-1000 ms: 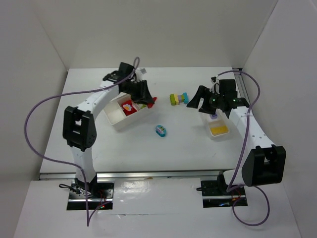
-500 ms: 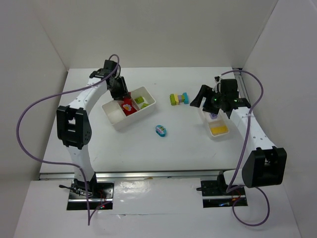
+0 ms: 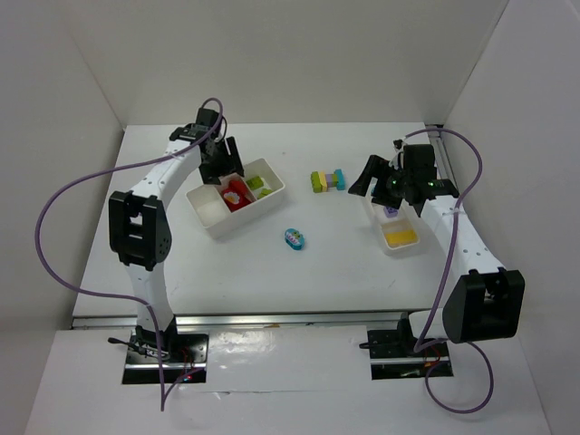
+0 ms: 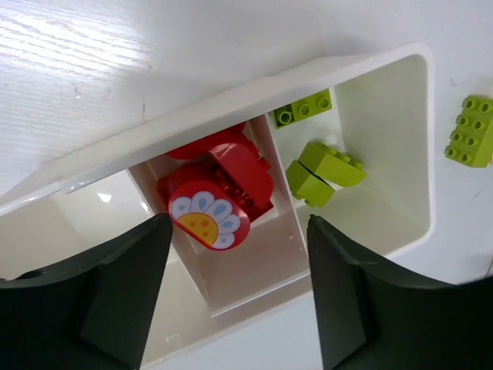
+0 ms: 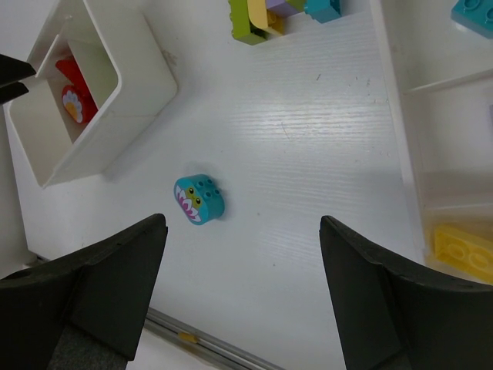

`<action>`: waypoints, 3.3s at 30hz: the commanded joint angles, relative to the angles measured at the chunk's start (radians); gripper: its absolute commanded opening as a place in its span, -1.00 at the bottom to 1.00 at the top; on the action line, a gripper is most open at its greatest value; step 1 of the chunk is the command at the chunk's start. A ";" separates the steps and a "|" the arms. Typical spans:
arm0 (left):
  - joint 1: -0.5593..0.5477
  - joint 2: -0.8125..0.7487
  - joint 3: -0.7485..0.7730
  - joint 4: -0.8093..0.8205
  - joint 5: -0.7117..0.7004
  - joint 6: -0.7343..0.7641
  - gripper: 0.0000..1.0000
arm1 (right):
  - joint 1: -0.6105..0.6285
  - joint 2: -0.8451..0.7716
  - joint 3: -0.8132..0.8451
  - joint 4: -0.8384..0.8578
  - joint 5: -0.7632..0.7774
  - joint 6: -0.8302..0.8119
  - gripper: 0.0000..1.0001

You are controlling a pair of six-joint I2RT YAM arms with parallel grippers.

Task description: Sort the legos into containers by color

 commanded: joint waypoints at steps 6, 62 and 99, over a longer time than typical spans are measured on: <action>-0.034 -0.044 0.011 -0.025 -0.053 0.000 0.32 | -0.004 -0.027 0.010 0.003 -0.003 0.004 0.75; -0.079 -0.159 0.075 -0.034 0.025 0.052 0.76 | 0.132 0.257 0.229 -0.086 0.706 0.080 -0.30; -0.088 -0.122 0.108 -0.043 0.016 0.052 0.73 | -0.006 0.459 0.330 -0.024 0.609 -0.015 -0.75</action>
